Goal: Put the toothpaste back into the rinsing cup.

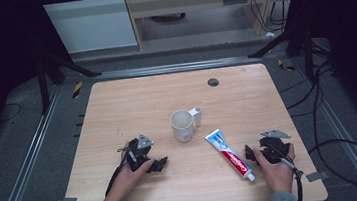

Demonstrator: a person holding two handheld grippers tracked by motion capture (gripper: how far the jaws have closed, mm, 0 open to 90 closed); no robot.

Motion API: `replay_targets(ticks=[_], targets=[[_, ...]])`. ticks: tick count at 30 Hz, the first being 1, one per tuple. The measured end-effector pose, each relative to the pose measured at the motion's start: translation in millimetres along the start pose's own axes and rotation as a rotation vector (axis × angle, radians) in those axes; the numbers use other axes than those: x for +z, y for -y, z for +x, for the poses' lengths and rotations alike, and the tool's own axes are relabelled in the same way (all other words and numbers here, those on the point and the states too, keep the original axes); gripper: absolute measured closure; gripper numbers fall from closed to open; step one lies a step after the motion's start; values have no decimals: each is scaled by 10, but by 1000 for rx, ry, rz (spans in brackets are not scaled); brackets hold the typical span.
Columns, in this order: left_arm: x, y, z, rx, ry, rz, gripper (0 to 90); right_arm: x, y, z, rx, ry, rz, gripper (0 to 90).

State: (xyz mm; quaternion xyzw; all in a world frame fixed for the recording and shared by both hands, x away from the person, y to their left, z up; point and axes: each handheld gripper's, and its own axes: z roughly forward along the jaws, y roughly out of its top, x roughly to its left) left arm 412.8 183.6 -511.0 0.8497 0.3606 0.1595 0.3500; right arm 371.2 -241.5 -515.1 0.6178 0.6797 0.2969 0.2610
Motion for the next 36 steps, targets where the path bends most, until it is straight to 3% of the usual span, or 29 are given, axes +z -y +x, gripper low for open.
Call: replay_targets(ticks=[5, 7, 11, 15, 22, 29, 36], targets=[[2, -2, 1, -1, 0, 0, 0, -29, -2, -34, 4, -15, 0, 68], [4, -4, 1, -1, -2, 0, 0, -86, -18, -61, 17, -37, 1, 78], [9, -9, 2, -3, -2, 0, 0, -247, -63, -49, -7, -38, 2, 107], [11, -13, 1, -5, -5, 1, 0, -415, -139, 40, -72, -51, 37, 144], [17, -19, 1, -8, -9, 1, 0, -557, -310, 227, -163, -87, 131, 192], [15, -16, 5, -5, -5, 2, 0, -610, -511, 429, -226, -70, 203, 225], [18, -20, 6, -6, -6, 2, 0, -607, -710, 593, -279, -83, 285, 234]])
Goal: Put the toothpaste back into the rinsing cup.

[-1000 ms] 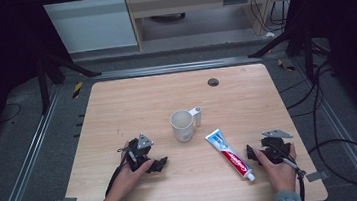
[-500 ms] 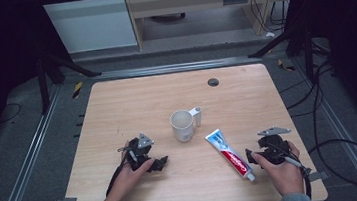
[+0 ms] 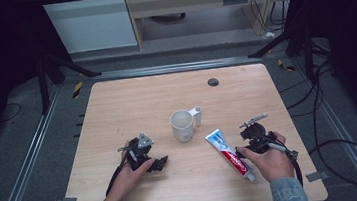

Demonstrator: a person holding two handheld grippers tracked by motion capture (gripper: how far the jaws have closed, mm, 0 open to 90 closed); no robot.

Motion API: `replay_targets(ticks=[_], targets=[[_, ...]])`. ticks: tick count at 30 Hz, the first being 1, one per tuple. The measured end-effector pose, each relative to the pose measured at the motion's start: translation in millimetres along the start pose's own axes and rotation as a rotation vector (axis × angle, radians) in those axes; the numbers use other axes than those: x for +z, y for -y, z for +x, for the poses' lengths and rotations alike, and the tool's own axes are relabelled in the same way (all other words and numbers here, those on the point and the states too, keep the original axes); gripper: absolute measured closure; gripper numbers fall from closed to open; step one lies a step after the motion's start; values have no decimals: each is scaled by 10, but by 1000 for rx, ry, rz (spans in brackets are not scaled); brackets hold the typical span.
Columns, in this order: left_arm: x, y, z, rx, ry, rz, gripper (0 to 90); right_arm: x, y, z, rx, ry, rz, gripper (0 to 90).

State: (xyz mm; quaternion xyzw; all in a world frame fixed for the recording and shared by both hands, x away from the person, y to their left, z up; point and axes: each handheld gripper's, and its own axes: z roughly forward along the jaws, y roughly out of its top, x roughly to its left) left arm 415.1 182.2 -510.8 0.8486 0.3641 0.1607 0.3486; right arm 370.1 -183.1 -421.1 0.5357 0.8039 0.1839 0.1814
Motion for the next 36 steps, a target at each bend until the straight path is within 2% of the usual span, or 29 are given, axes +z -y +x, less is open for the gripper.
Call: replay_targets(ticks=[4, 8, 17, 28, 36], targets=[[0, 0, 0, 0, 0, 0, 0, 35, -108, 43, -28, -6, 35, 254], [0, 1, 0, 0, 0, 0, 0, 61, -168, 43, -30, -27, 38, 285], [2, 0, -1, -2, 1, -3, 0, 193, -305, 126, -53, -69, 85, 358], [2, 0, 1, -1, 0, -3, 0, 308, -469, 214, -86, -96, 142, 434], [2, 0, 2, -1, 3, -3, 0, 428, -508, 244, -89, -118, 182, 457]])
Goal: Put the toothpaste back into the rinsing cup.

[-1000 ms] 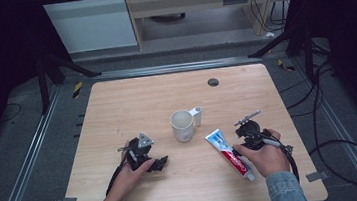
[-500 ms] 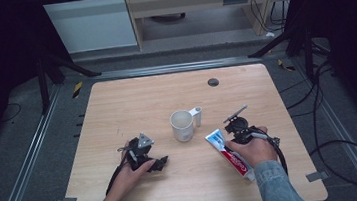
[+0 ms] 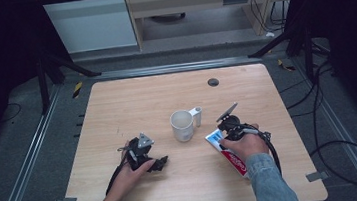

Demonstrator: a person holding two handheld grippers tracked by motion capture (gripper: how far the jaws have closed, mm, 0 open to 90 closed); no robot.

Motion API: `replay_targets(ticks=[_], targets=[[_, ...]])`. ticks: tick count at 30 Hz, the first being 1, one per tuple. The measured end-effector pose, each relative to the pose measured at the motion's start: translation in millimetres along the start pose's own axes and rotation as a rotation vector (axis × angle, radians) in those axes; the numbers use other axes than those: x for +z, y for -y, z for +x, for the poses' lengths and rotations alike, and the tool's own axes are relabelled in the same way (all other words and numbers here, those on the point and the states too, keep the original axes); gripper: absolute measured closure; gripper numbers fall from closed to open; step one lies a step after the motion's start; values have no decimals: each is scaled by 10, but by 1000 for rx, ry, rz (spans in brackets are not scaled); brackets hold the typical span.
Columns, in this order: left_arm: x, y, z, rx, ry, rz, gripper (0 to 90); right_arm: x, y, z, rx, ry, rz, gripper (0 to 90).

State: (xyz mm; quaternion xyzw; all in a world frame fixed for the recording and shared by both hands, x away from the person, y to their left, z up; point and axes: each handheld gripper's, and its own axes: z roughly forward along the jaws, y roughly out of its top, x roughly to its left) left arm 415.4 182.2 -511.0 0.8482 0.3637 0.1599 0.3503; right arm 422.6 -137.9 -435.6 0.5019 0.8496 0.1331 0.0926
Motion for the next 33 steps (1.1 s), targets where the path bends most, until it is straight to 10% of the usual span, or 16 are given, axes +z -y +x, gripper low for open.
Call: replay_targets(ticks=[33], targets=[[-3, 0, 5, 6, 2, 3, 0, 373, -128, 55, -15, -19, 84, 470]])
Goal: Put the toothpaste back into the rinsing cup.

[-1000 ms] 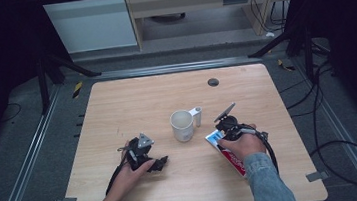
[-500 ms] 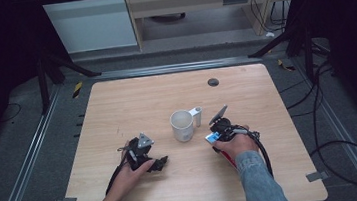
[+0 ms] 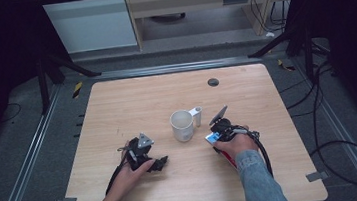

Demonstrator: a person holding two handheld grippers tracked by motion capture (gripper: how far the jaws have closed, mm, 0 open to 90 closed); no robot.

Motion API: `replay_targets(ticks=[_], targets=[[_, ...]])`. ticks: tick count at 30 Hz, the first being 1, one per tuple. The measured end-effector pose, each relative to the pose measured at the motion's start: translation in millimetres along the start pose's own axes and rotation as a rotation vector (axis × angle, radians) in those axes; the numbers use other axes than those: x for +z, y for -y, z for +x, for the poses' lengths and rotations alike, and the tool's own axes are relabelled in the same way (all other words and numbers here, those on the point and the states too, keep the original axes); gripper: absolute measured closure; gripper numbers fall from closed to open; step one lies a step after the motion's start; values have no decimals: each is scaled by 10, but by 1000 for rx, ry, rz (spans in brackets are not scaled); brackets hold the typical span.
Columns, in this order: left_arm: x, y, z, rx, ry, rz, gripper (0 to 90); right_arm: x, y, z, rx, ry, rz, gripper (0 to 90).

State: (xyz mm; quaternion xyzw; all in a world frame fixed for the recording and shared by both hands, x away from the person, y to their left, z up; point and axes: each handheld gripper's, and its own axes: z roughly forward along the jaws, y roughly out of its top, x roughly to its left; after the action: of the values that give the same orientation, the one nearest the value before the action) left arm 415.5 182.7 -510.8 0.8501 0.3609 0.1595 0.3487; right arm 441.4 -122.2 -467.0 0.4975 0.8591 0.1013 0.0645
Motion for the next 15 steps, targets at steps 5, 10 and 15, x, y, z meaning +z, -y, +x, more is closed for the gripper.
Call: replay_targets(ticks=[5, 10, 15], targets=[[0, 0, 0, 0, 0, 0, 0, 3, 2, -3, -2, -1, -1, 473], [0, 0, 0, 0, 0, 0, 0, 3, 5, -7, -8, -2, -2, 482], [0, 0, 0, 0, 0, 0, 0, 3, 6, -9, -13, 0, -2, 492]])
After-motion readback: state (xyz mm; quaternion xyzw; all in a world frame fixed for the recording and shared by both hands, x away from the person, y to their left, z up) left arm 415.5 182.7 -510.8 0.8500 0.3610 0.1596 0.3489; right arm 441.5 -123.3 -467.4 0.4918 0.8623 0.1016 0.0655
